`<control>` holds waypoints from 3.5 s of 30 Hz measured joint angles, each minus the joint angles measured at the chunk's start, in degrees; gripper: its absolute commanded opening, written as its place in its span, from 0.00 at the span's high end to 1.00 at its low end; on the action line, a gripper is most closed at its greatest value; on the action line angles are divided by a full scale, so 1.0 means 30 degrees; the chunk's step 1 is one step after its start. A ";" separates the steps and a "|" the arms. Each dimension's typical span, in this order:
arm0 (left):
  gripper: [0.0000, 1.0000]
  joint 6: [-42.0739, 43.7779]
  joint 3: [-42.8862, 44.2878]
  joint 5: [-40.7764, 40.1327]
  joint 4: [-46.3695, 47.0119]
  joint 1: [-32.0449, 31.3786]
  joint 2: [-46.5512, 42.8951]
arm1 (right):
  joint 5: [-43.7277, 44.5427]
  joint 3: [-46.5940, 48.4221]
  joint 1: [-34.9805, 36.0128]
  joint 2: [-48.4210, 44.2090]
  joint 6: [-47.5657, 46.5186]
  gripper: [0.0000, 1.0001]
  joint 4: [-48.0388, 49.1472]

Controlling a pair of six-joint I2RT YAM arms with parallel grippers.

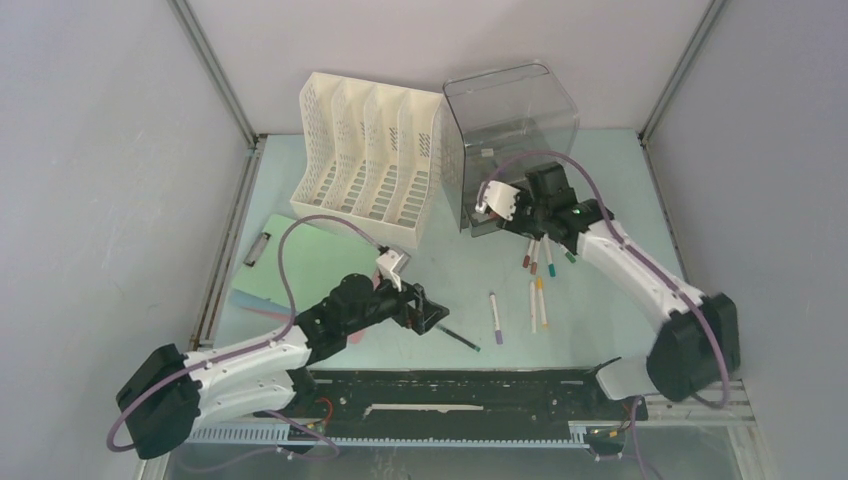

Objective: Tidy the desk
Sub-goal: Place the stationery in the drawer, then pick up the stationery from the center of the board.

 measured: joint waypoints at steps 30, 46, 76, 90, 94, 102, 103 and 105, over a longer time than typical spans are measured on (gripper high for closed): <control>0.30 1.2305 1.1198 -0.3410 -1.2094 -0.6564 1.2575 | -1.7624 -0.2943 -0.6528 -1.0258 0.5610 0.43 -0.6761; 0.70 1.3296 1.2954 -0.4379 -1.2670 -0.6870 1.5263 | -1.7872 -0.2943 -0.6637 -1.0258 0.5610 0.43 -0.6776; 1.00 1.0528 0.9777 -0.9347 -0.9734 -0.6936 1.1854 | -1.8892 -0.2943 -0.7402 -1.0513 0.5610 0.43 -0.6870; 1.00 0.7541 0.2790 -1.0265 0.0466 -0.6929 0.3599 | -2.0830 -0.2943 -0.7512 -1.0535 0.5391 0.43 -0.7417; 1.00 0.6579 0.1275 -0.9923 0.4014 -0.6841 0.2346 | -2.1762 -0.3155 -0.7512 -1.0571 0.5289 0.43 -0.7497; 1.00 0.4153 0.0197 -0.9581 0.8801 -0.6484 0.1909 | -2.3860 -0.4867 -0.7512 -1.1147 0.5238 0.43 -0.6878; 1.00 0.3898 0.0109 -0.9588 0.9092 -0.6462 0.1909 | -2.4094 -0.5122 -0.7512 -1.1256 0.5253 0.43 -0.6717; 1.00 0.3330 -0.0058 -0.9573 0.9741 -0.6390 0.1909 | -2.4502 -0.5472 -0.7504 -1.1395 0.5297 0.43 -0.6390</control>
